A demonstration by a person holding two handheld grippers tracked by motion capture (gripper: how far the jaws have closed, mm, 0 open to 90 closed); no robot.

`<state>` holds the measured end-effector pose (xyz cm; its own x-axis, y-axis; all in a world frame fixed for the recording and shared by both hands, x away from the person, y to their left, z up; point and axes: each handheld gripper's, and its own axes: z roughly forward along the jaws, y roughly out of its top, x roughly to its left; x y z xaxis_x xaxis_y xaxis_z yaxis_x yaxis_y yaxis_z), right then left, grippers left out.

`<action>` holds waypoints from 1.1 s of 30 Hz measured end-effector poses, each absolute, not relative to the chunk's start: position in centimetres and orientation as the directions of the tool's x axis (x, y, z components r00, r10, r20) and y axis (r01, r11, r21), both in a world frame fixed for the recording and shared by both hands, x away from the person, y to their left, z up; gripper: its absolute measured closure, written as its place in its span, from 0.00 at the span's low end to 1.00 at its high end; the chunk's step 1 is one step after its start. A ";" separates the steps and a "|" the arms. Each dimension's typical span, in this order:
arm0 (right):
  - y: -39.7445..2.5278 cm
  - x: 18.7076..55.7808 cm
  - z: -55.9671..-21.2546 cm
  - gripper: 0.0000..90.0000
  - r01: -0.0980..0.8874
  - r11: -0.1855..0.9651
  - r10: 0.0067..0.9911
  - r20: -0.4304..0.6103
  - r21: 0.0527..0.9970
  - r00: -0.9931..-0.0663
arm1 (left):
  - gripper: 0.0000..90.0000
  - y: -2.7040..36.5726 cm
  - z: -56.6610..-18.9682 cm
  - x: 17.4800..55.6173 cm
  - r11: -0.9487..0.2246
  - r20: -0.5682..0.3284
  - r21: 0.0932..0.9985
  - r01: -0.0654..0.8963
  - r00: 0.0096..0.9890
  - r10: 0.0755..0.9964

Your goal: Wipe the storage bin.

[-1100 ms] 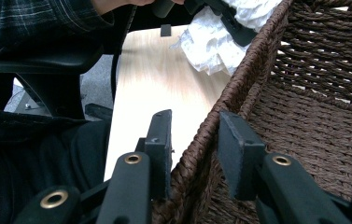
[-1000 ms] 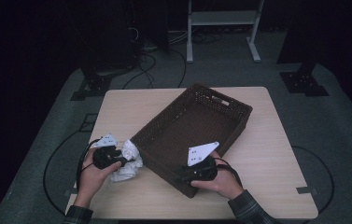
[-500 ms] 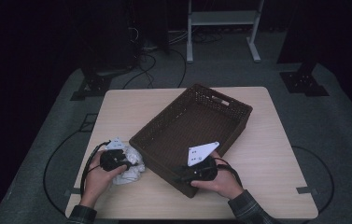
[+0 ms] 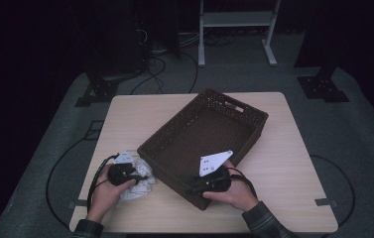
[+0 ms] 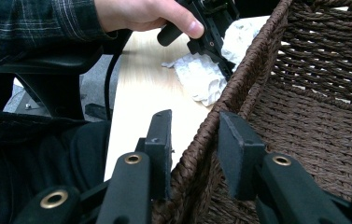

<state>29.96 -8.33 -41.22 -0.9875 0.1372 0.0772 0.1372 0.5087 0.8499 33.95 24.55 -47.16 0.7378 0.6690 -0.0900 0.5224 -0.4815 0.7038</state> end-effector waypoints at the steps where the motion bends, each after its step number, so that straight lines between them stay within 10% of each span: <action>1: -8.3 30.0 -41.2 0.73 0.136 0.509 0.137 0.076 0.850 -0.988 | 0.74 24.5 -47.1 33.9 -0.482 -0.090 0.704 0.522 0.739 0.668; 33: -8.4 29.9 -41.2 0.73 0.132 0.507 0.138 0.071 0.852 -0.988 | 0.76 25.0 -42.7 32.6 -0.355 -0.108 0.831 0.428 0.750 0.652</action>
<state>29.92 -8.37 -41.24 -0.9879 0.1377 0.0712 0.1320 0.5072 0.8516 32.57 24.97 -42.67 0.7503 0.6521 -0.1084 0.4282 -0.3545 0.8312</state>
